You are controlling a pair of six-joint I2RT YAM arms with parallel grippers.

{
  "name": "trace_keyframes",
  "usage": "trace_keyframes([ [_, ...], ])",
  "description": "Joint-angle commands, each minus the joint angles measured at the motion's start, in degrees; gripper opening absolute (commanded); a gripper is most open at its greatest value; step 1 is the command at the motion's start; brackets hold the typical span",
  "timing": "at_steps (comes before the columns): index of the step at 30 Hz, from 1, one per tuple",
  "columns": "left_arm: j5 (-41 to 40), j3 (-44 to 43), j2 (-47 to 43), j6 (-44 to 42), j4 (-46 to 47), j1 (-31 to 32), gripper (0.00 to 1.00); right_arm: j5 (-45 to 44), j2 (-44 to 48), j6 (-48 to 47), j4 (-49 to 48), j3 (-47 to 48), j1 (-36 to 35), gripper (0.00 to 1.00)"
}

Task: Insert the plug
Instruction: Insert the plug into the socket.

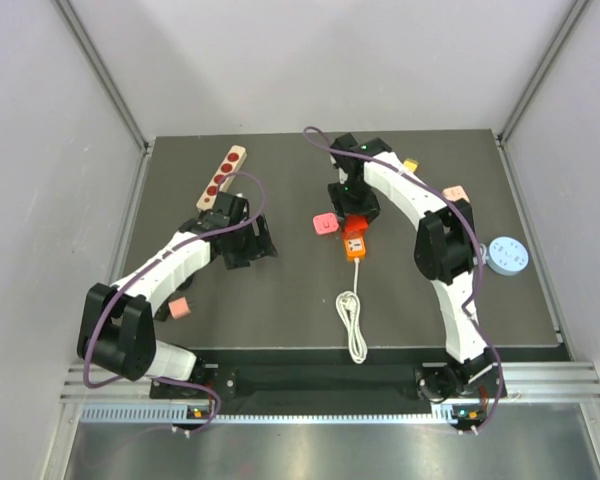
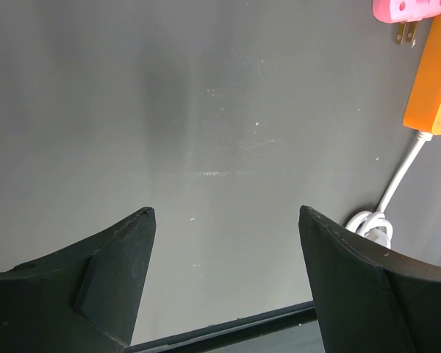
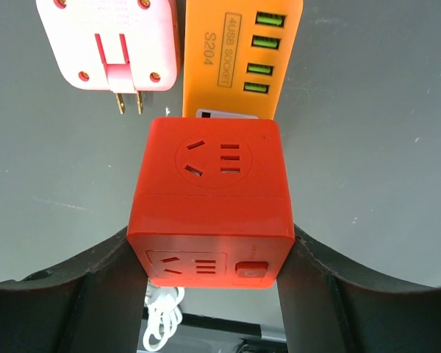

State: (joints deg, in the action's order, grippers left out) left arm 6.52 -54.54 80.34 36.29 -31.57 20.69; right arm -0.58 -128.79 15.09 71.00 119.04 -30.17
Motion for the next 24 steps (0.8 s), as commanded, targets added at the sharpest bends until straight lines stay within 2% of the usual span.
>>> trace_keyframes([
  [1,-0.02,-2.50,-1.76,0.53,-0.68,-0.30,0.84,-2.67,-9.38,1.25,-10.96,-6.26,-1.82,0.00],
  [3,-0.28,-2.67,-1.76,0.62,-0.77,-0.30,0.84,-1.54,-9.46,1.61,-13.26,-7.51,-1.99,0.00],
  [7,-0.37,-3.29,-1.32,0.62,-1.03,-0.30,0.84,-3.37,-11.57,2.13,-11.59,-5.75,-2.78,0.00],
  [10,-0.46,-3.73,-0.80,0.71,-1.04,-0.30,0.84,-0.84,-11.65,1.96,-14.92,-7.34,-2.70,0.00],
  [15,0.15,-4.60,0.43,0.71,-1.04,-0.30,0.84,-0.82,-16.49,-0.15,-8.61,5.21,-1.73,0.00],
  [20,-0.37,-4.26,0.79,0.53,-0.86,-0.30,0.83,-0.13,-13.33,-0.68,-11.49,3.13,-0.59,0.00],
  [22,-0.02,-4.17,1.31,0.62,-0.16,-0.30,0.84,0.40,-12.62,-1.11,-12.20,3.12,-0.24,0.11],
  [23,0.41,-4.43,2.10,0.79,0.02,-0.38,0.84,0.40,-12.45,-1.29,-12.73,3.21,-0.24,0.23],
  [24,0.77,-4.60,2.54,0.80,0.19,-0.30,0.84,0.40,-12.01,-1.64,-13.08,3.21,-0.24,0.29],
])
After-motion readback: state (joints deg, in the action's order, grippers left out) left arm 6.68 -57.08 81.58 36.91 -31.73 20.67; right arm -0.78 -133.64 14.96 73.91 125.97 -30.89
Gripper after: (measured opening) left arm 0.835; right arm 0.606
